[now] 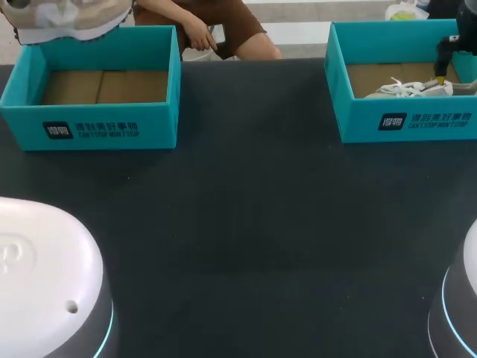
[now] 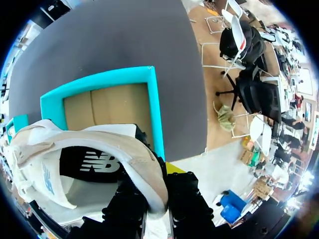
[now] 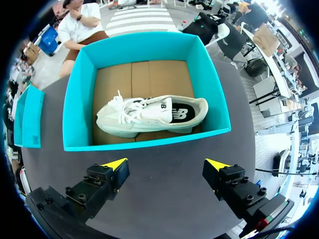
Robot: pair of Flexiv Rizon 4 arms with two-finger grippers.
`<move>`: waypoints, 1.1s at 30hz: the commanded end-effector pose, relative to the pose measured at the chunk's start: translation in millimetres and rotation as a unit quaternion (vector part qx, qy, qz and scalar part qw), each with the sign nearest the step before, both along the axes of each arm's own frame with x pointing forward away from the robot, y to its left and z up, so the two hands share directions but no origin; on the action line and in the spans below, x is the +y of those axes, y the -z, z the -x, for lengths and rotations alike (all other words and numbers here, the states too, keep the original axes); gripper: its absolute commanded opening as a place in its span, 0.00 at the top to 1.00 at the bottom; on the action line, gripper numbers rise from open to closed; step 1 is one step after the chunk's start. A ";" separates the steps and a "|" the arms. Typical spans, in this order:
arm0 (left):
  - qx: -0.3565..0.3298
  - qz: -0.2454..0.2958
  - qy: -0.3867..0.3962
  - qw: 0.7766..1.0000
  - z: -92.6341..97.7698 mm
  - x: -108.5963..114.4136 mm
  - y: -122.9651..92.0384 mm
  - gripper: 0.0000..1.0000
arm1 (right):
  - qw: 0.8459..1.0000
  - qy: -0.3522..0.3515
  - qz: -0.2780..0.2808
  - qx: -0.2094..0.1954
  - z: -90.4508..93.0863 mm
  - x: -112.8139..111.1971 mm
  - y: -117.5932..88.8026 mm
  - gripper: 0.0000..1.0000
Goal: Take the shoe out of the shoebox, open the shoe tongue, remove and reinsert the insole, then place the shoe into the shoebox
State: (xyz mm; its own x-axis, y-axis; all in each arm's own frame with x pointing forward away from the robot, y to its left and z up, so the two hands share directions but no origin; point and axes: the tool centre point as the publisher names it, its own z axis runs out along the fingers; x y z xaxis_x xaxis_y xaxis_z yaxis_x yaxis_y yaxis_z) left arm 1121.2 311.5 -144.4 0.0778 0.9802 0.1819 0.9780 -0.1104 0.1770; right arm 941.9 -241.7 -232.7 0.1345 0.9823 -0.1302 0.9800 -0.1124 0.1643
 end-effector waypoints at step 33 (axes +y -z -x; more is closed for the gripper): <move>-0.013 -0.062 0.017 0.998 216.2 -152.3 -19.3 1.00 | 1.000 0.000 0.000 0.000 0.2 0.0 0.1 0.00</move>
State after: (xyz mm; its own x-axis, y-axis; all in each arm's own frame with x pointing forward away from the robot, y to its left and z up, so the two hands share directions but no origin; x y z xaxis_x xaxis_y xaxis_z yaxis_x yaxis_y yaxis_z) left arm 920.5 158.0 -127.2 0.1015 0.9461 0.3076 0.9771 -0.1529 0.1480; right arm 941.9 -241.6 -232.7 0.1343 0.9824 -0.1302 0.9800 -0.1122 0.1643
